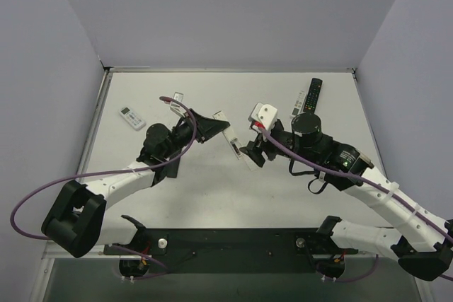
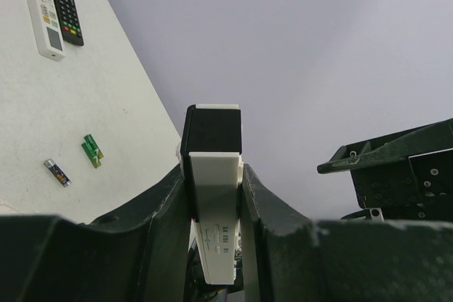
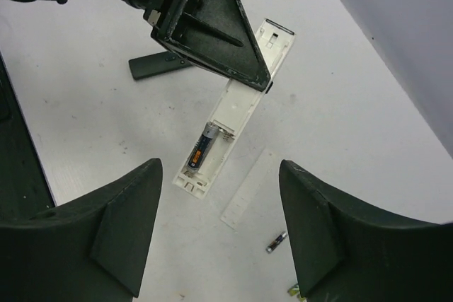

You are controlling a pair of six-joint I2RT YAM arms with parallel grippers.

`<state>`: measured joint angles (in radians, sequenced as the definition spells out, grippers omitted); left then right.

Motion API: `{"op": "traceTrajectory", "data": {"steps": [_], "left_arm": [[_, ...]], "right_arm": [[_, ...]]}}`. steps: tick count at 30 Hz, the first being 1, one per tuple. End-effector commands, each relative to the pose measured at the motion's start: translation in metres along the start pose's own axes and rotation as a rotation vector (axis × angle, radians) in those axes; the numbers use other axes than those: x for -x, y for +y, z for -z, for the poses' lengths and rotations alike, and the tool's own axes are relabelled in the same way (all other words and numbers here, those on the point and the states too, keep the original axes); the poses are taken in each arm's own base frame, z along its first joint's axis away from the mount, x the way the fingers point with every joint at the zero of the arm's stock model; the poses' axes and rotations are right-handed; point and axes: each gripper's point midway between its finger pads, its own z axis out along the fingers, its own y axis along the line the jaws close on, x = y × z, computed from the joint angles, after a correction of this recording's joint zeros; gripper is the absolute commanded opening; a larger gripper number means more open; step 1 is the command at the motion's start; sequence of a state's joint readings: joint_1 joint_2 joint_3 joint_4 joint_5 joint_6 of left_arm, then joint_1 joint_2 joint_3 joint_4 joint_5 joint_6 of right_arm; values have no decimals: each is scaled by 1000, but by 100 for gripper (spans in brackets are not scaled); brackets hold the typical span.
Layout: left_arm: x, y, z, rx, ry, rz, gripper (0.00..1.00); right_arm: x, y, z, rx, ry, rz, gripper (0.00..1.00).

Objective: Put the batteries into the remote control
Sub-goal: Load the battery into the remote control.

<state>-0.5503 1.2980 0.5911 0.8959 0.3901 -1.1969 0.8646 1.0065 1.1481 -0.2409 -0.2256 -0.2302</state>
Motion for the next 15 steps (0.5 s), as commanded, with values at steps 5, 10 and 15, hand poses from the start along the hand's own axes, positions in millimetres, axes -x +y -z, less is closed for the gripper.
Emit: {"op": "traceTrajectory", "data": {"steps": [5,10,15], "left_arm": [[1,-37,-6,-79,67,-49,0],[-3,-39,-6,-80,100,-49,0],[-6,-44,-5,-84,131,-74,0]], "right_arm": [[5,11,-3,147,-56,325,57],[-1,14,-11,244,-77,383,47],[4,19,-15,343,-123,371,41]]}}
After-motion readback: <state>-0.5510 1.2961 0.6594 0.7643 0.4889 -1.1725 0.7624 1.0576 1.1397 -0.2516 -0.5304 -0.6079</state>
